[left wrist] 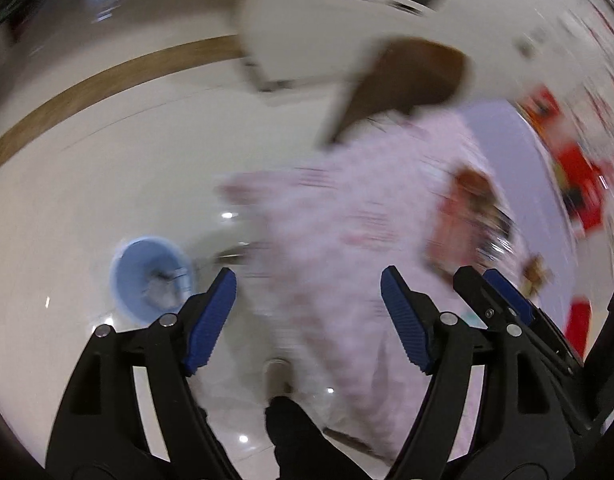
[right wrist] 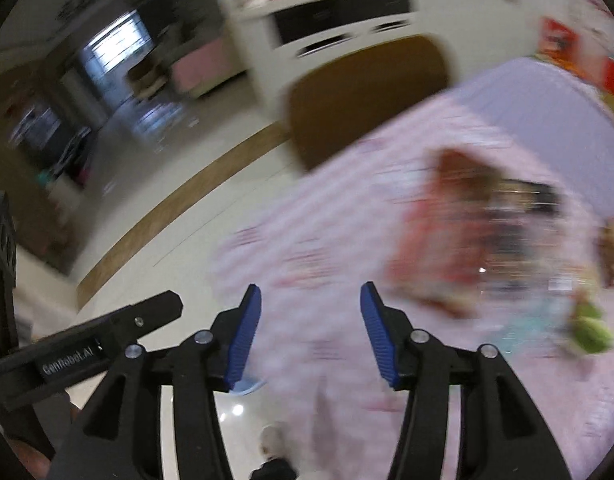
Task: Collect trash
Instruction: 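Move both open tools back over the remaining trash on the table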
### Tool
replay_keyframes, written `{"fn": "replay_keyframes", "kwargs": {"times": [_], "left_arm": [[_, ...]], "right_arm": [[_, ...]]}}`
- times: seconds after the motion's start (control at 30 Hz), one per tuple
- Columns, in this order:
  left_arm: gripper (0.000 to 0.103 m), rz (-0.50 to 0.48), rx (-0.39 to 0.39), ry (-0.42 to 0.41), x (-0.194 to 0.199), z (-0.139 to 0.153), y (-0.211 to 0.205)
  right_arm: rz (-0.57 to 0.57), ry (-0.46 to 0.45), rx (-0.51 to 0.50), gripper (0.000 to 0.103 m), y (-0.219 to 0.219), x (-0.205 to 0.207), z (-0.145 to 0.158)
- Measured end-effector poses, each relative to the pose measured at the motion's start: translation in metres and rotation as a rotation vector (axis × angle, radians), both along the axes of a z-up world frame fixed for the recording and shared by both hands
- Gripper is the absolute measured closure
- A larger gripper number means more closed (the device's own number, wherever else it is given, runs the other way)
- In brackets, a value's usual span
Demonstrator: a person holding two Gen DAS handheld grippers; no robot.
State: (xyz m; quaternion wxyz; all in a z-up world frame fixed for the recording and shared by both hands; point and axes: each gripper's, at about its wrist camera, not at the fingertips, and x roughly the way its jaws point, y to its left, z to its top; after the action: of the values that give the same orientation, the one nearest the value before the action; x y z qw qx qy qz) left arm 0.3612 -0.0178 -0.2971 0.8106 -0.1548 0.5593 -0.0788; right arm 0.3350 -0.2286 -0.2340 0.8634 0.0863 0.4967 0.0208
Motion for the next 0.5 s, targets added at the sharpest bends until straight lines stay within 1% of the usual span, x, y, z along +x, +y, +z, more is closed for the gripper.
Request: {"fn": "replay_keyframes", "kwargs": {"times": [0.1,0.17,0.2,0.23,0.27,0.37,0.5], "left_arm": [[0.028,-0.136,-0.011,0.004,0.004,0.001,-0.079],[0.028,-0.194,-0.024,0.027,0.003,-0.005,-0.12],[0.028,-0.21,-0.031,0.039,0.002,-0.007,-0.133],[0.028,-0.233,-0.047,0.066,0.002,-0.013,-0.153],[0.028,-0.245,-0.06,0.086,0.003,-0.018,-0.169],[0.028,-0.255,-0.097,0.138,0.002,-0.033,-0.198],[0.028,-0.229,-0.105,0.17,0.005,-0.05,-0.222]], "right_arm": [[-0.116,-0.021,-0.044,0.044,-0.073,-0.022,0.01],[-0.201,-0.023,-0.081,0.039,-0.122,-0.036,0.012],[-0.251,-0.014,-0.099,0.036,-0.147,-0.044,0.009],[-0.293,0.003,-0.102,0.036,-0.168,-0.05,0.004],[-0.323,0.024,-0.1,0.036,-0.183,-0.058,-0.002],[-0.407,0.08,-0.061,0.036,-0.223,-0.073,-0.025],[-0.417,0.1,-0.055,0.036,-0.243,-0.073,-0.044]]}}
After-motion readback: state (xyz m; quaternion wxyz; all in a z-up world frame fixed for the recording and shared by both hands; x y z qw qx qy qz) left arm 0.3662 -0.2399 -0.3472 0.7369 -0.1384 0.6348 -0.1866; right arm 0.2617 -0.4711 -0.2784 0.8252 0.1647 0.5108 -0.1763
